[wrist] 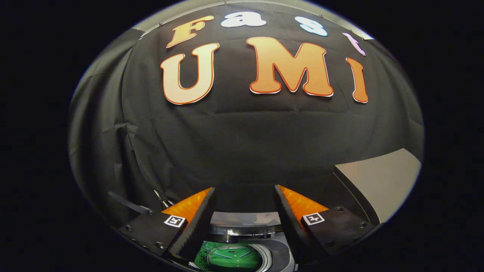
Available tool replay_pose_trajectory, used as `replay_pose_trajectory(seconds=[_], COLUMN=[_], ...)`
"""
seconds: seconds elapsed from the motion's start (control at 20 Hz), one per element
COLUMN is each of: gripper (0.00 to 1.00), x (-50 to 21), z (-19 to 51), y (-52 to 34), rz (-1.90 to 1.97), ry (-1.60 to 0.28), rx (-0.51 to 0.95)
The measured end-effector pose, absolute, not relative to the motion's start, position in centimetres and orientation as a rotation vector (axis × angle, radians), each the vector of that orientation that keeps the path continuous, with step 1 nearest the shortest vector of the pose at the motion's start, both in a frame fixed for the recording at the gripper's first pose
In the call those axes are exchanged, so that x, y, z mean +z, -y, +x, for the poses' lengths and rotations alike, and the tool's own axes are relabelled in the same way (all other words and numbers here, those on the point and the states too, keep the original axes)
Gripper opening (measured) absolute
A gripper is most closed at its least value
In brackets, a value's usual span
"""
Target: Put the clothes into the washing machine and then close the washing machine lid.
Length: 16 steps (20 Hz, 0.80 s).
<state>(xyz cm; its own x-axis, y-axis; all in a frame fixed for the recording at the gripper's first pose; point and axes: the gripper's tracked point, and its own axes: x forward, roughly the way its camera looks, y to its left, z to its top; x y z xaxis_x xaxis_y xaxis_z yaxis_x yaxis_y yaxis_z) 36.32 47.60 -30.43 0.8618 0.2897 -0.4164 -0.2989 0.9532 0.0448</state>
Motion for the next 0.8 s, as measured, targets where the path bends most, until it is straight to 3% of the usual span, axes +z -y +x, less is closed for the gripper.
replay_pose_trajectory(seconds=[0.8], gripper=[0.96], x=[-34.6], z=[28.5], y=[-45.4], rz=[-0.030], ry=[-0.494], rx=[0.333])
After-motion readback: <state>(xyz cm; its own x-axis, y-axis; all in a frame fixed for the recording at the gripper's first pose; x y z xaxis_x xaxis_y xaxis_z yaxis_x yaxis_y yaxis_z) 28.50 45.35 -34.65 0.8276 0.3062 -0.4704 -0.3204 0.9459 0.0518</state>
